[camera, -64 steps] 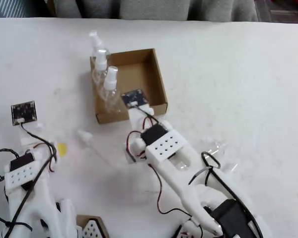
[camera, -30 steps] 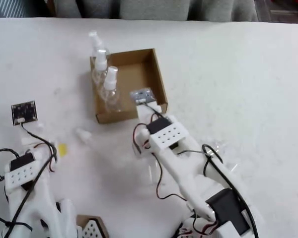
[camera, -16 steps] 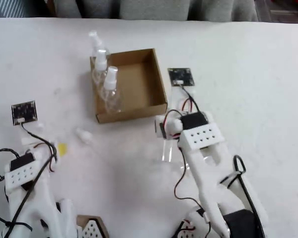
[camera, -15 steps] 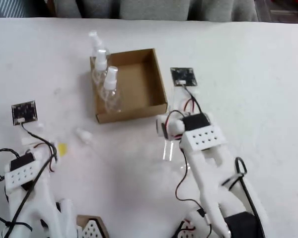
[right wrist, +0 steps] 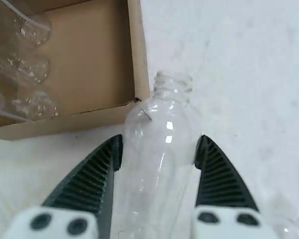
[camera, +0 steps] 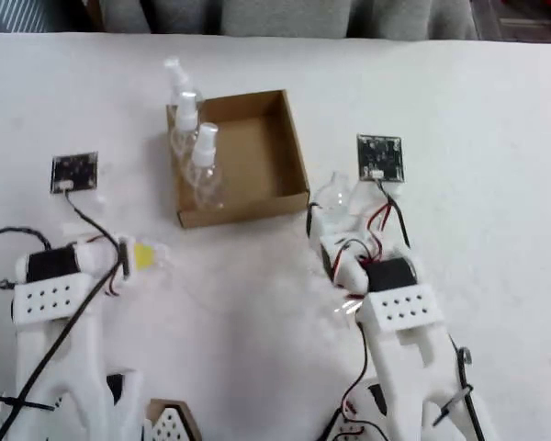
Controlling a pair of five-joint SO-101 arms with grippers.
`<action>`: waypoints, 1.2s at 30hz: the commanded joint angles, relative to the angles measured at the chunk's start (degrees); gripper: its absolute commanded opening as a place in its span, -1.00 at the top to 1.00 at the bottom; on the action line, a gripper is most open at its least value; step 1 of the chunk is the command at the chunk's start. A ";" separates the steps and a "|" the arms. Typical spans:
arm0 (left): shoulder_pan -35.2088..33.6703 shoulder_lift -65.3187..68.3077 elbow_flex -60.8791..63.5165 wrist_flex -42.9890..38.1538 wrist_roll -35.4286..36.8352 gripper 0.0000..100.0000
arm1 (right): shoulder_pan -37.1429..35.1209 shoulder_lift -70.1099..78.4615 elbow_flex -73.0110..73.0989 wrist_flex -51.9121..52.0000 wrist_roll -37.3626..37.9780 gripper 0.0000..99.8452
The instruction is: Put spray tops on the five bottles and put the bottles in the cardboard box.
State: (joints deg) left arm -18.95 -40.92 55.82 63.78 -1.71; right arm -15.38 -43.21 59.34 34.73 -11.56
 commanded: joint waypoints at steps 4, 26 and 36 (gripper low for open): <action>12.26 -1.54 -11.60 9.23 8.70 0.43 | -0.04 -7.96 2.20 -1.71 0.53 0.83; 9.63 46.55 -32.26 1.93 31.56 0.46 | -0.04 -10.95 3.25 -1.27 0.62 0.83; 9.80 52.00 -32.00 -0.53 32.18 0.82 | -0.04 -10.95 3.25 -1.36 0.62 0.83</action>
State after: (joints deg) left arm -8.48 9.10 26.37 63.87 30.20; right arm -15.74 -52.88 63.03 34.11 -11.56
